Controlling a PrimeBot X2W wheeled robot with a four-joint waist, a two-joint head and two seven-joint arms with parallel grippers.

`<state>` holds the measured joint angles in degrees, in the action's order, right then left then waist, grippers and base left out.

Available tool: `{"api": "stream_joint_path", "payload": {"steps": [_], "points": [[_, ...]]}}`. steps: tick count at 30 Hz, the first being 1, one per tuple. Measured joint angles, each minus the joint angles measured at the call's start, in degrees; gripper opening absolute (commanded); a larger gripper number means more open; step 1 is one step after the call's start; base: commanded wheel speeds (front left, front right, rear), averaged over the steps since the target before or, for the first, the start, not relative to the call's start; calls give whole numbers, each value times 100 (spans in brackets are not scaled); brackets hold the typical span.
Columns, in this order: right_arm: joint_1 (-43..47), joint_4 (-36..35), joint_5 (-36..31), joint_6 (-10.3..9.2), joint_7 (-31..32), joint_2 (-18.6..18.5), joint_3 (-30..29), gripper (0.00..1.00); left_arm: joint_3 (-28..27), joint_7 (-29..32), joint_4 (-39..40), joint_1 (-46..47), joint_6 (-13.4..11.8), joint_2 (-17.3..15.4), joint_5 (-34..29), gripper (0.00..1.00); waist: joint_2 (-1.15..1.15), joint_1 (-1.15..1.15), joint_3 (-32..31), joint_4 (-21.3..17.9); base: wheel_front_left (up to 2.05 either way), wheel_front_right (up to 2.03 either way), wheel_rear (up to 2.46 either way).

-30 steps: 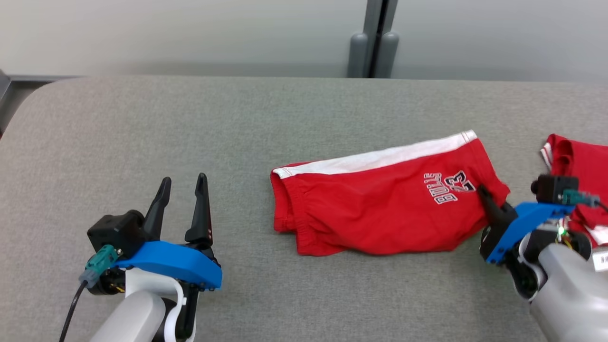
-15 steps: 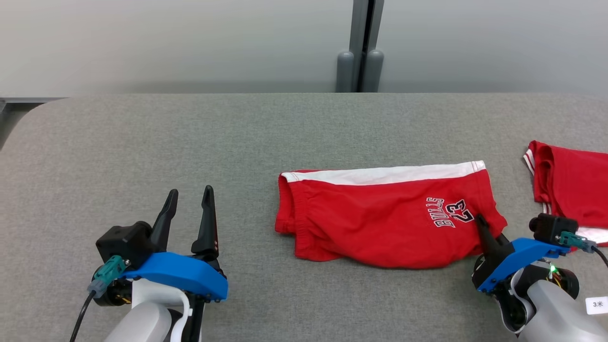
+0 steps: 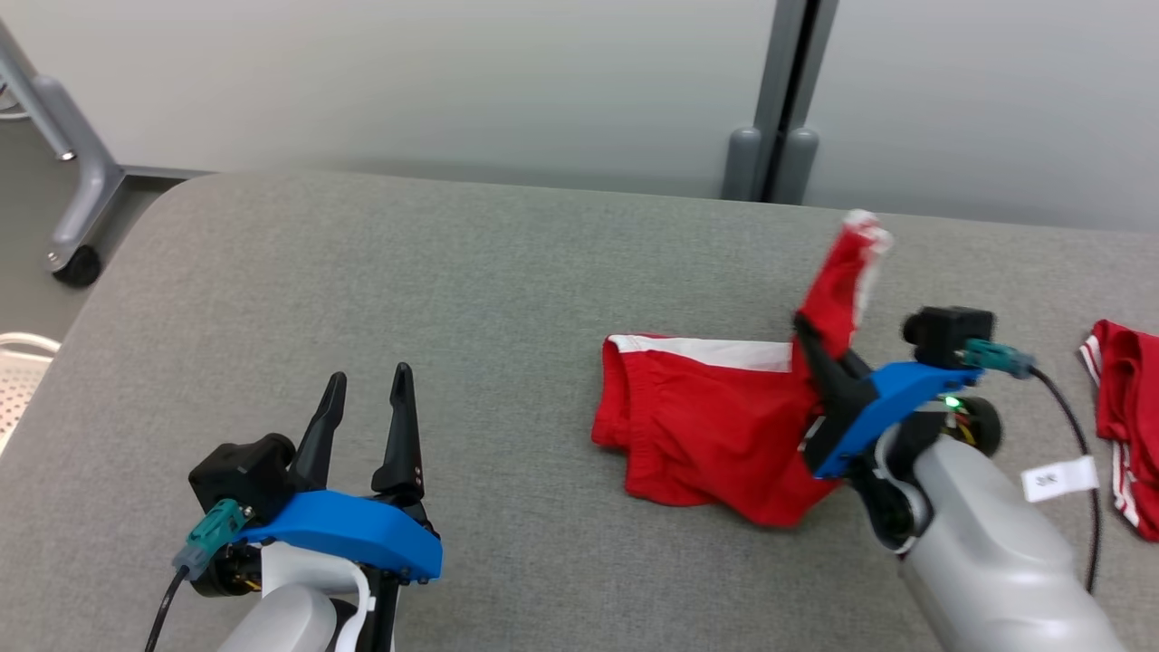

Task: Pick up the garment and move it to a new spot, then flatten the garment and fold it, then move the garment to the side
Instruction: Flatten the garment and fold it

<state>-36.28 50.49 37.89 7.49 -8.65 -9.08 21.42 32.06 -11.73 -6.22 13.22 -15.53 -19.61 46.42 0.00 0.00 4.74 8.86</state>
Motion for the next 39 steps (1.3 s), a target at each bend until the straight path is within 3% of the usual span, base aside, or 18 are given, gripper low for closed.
{"api": "stream_joint_path", "payload": {"steps": [4, 11, 21, 24, 25, 26, 33, 39], "points": [[-118, -130, -52, 0, 388, 297, 233, 0, -26, -35, -2, 1, 4, 21, 18, 100, 0, 0, 52, 182, 0, 0, 0], [-94, 9, -364, 0, 775, 403, 792, 0, -29, -99, -71, 2, 56, 68, 42, 100, 0, 0, 139, 444, 0, 0, 0], [81, 119, -627, 0, 882, 478, 1298, 0, -36, -125, -131, -24, 63, 83, 67, 100, 0, 0, 57, 417, 0, 0, 0], [158, 97, -660, 0, 846, 513, 1432, 47, -15, -124, -135, -24, 73, 86, 67, 100, 0, 0, 18, 387, 0, 0, 0], [170, 63, -660, 0, 804, 516, 1477, 79, -7, -123, -136, -25, 73, 87, 67, 100, 0, 0, 4, 377, 0, 0, 0], [180, 32, -678, 0, 754, 522, 1513, 100, 1, -121, -135, -26, 73, 88, 67, 100, 0, 0, -10, 366, 0, 0, 0], [421, -334, -766, 0, 494, 542, 1708, 100, 53, -90, -135, -120, 70, 105, 83, 100, 0, 0, -102, 290, 0, 0, 0], [589, -822, -756, 0, 293, 412, 1460, 100, 98, -73, -116, -136, 68, 108, 83, 100, 0, 0, -122, 200, 0, 0, 0]]}}
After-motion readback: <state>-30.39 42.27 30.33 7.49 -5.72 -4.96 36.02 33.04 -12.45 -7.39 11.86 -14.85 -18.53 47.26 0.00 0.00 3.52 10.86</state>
